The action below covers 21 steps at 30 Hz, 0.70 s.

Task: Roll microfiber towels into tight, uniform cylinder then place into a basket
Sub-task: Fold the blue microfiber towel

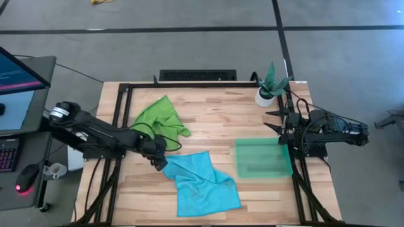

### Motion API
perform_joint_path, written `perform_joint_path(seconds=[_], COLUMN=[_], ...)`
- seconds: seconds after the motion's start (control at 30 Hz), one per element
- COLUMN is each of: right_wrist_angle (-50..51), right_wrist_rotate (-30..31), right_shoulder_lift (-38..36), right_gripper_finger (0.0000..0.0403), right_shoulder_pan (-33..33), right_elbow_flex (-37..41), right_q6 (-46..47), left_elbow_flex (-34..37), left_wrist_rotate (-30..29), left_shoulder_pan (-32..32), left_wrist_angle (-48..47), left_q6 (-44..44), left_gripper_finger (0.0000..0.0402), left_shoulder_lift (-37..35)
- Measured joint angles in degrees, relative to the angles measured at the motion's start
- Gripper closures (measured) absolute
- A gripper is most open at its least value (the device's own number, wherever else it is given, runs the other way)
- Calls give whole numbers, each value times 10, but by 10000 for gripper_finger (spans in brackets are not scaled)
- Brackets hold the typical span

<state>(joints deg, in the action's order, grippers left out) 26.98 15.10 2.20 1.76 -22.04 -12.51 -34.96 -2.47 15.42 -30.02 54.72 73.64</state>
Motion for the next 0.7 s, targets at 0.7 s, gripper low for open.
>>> perform_joint_path(seconds=[0.7], right_wrist_angle=[0], right_wrist_rotate=[0], right_shoulder_lift=[0], right_gripper_finger=[170], right_shoulder_pan=[0], right_elbow_flex=[0], right_q6=[0], left_elbow_flex=[15], left_wrist_rotate=[-27], left_shoulder_pan=[22], left_wrist_angle=[31], left_q6=[42], left_gripper_finger=[193], left_shoulder_lift=[25])
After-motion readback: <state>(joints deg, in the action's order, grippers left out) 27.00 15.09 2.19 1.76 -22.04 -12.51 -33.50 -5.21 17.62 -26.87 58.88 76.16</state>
